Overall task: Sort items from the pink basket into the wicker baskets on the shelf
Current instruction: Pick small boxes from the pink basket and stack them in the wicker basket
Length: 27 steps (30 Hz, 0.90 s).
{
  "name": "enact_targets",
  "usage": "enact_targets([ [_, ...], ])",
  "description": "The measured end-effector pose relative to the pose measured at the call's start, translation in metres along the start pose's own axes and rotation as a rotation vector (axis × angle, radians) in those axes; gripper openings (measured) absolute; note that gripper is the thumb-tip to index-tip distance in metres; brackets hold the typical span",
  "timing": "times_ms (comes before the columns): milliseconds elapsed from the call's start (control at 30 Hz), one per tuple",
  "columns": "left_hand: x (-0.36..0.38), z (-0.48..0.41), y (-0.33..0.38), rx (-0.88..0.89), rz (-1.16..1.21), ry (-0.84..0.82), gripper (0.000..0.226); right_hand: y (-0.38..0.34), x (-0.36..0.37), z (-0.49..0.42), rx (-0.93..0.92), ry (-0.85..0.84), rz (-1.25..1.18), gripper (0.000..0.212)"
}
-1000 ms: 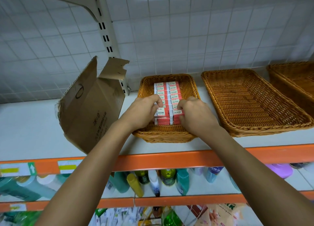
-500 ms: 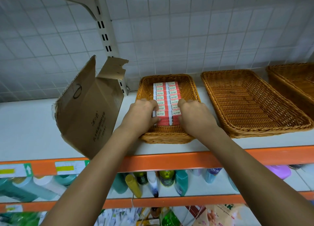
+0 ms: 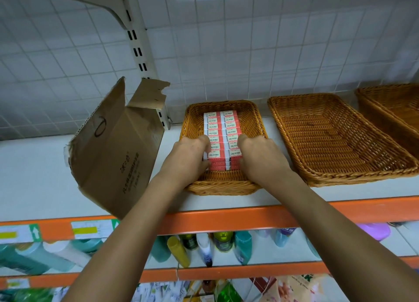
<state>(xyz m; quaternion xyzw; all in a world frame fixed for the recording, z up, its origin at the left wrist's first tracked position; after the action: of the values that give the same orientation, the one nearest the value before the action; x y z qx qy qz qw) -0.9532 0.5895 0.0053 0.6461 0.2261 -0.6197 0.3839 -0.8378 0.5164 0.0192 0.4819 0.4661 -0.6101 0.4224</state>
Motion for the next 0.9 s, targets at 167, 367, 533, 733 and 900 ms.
enact_targets([
  [167,-0.002,0.0,0.003,-0.003,-0.007,-0.005,0.025,0.001,0.001,-0.002,0.014,-0.016,-0.021,0.034],
  [367,-0.003,0.001,0.008,0.01,-0.08,-0.033,0.03,0.003,0.004,-0.009,-0.016,-0.034,-0.044,0.04],
  [533,-0.006,0.003,0.013,0.028,-0.169,-0.061,0.035,0.005,0.003,-0.01,-0.027,-0.057,-0.042,0.041],
  [733,-0.017,0.009,0.029,0.011,-0.402,0.025,0.041,0.009,-0.001,-0.008,-0.045,-0.015,-0.091,0.054],
  [900,-0.029,0.005,0.07,0.093,-0.319,0.182,0.029,0.027,-0.022,0.01,-0.139,0.199,-0.077,0.037],
])
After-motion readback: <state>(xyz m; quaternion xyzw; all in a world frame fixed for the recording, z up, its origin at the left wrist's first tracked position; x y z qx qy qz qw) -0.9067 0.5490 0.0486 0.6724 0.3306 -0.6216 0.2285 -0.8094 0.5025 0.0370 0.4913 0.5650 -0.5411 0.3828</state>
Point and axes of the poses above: each hand's wrist, its own z-axis away from the middle knuckle, its own x-axis out of the palm, y = z × x, the point moved 6 cm from there along -z, towards the middle knuckle, and after that the axes turned 12 degrees about -y, right-handed, at the moved point
